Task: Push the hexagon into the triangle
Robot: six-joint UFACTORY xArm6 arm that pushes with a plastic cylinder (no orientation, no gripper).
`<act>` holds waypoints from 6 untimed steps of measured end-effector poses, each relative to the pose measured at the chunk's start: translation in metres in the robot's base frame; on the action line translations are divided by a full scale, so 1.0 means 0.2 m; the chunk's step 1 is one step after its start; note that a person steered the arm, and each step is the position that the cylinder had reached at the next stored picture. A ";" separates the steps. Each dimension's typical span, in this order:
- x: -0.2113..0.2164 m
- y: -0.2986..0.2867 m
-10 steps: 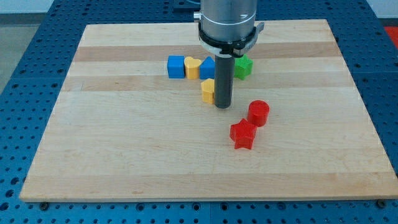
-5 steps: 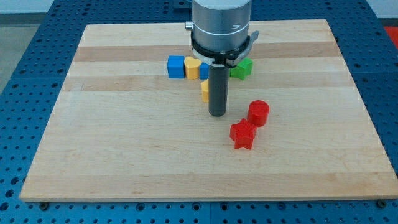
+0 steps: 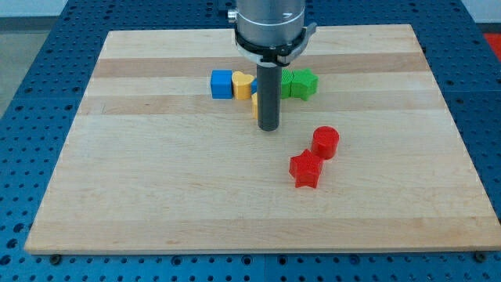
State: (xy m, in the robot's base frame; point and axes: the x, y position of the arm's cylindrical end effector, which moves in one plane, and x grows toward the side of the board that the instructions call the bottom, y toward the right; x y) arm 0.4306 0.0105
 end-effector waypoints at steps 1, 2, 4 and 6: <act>-0.02 0.00; -0.02 0.00; -0.03 0.00; 0.05 0.04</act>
